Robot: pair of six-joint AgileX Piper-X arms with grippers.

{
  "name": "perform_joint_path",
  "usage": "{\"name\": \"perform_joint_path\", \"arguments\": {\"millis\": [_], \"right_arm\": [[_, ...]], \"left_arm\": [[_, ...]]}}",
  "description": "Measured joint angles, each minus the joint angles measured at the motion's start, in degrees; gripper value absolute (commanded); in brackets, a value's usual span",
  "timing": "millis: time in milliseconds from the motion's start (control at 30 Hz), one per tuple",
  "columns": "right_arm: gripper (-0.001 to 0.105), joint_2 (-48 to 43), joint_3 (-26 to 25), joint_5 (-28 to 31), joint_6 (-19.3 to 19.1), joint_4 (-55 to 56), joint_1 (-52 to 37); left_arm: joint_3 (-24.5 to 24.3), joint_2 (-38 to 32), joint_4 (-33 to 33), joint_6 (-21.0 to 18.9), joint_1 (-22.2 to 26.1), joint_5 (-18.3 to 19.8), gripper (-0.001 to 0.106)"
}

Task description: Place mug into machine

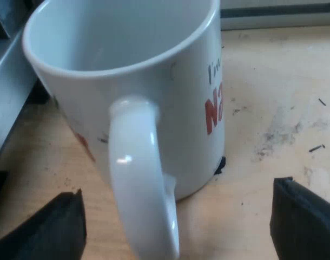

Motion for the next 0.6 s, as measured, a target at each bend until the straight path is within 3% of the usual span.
{"name": "perform_joint_path", "arguments": {"millis": [367, 433, 533, 600], "right_arm": [[0.068, 8.48, -5.87, -0.15, 0.0, -2.67, 0.0], [0.055, 9.15, -6.13, -0.99, 0.0, -2.8, 0.0], [0.015, 9.53, -6.1, -1.61, 0.0, -2.65, 0.0], [0.0, 9.53, -6.1, -1.66, 0.0, -2.65, 0.12]], "left_arm": [[2.1, 0.0, -0.11, 0.0, 0.0, 0.0, 0.085], [2.62, 0.0, -0.11, 0.0, 0.0, 0.0, 0.085], [3.38, 0.0, -0.11, 0.0, 0.0, -0.49, 0.085], [3.65, 0.0, -0.11, 0.0, 0.0, -1.55, 0.085]]}}
